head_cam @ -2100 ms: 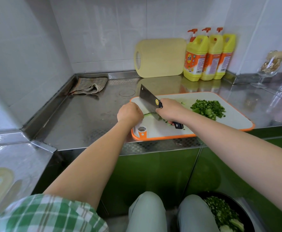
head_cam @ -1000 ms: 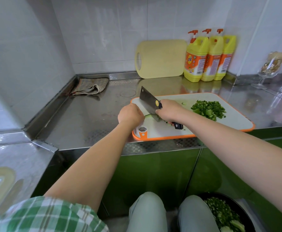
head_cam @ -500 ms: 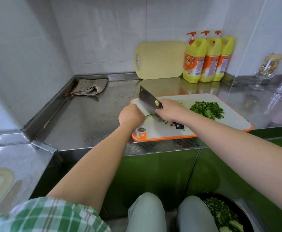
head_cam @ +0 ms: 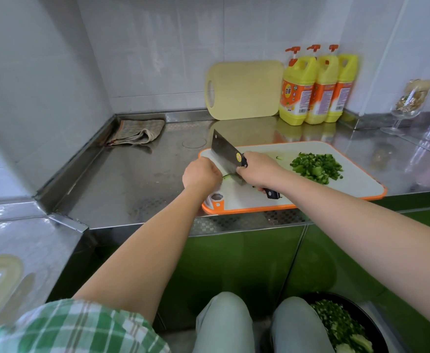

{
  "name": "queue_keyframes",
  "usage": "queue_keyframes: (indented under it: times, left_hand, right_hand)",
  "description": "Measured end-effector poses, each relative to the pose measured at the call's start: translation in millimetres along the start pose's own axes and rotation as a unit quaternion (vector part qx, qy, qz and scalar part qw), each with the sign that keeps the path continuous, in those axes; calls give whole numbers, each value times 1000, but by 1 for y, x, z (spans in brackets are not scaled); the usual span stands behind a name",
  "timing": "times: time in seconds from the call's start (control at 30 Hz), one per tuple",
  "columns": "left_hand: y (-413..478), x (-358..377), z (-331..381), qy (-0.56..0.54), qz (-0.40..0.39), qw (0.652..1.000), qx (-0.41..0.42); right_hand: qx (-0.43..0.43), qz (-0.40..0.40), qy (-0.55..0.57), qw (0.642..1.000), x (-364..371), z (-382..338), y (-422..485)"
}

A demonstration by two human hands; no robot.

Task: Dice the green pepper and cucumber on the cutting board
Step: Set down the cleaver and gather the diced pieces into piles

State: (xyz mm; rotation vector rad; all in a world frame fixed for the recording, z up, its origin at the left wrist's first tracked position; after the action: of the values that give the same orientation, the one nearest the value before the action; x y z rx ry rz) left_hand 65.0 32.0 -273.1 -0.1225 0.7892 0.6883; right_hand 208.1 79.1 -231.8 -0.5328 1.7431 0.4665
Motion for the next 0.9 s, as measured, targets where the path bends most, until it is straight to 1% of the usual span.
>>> queue_keyframes:
  times: [0.2,0.33,0.4,0.47,0.57,0.67,0.8,0.9]
  left_hand:
    - [1,0,0,0,-3,1000,7]
    - [0,0,2,3,3,1000,14]
    - [0,0,2,1,5,1000,13]
    - [0,2,4,-4,3,1000,12]
    - [0,5,6,-5,5,1000,12]
    - [-2,4,8,-7,3,1000,9]
    - [-3,3,8,-14,2,1000,7]
    - [-5,2,9,-14,10,1000,5]
  right_hand:
    - [17,-21,-16,1000,5,-3,4]
    - [16,19,19,1000,0,3,3]
    - [0,29,23,999,-6,3,0]
    - [-8,14,10,1000,-8,1,-3]
    - [10,-19,2,1000,-1,1,-3]
    - [23,-28,4,999,4,1,-1]
    - [28,-1,17,999,4,2,2]
    - [13,15,25,999,-3,2,0]
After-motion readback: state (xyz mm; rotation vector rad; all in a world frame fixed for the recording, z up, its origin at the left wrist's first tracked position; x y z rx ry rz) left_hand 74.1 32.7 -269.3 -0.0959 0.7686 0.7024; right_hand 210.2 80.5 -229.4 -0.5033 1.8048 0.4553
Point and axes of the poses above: each hand's wrist, its own y-axis towards the middle knuckle, its own x-axis out of the palm, z = x × y, the point moved 4 cm from there along y, towards the middle knuckle, and after that the axes turned 12 degrees about -y, right-handed, at the moved point
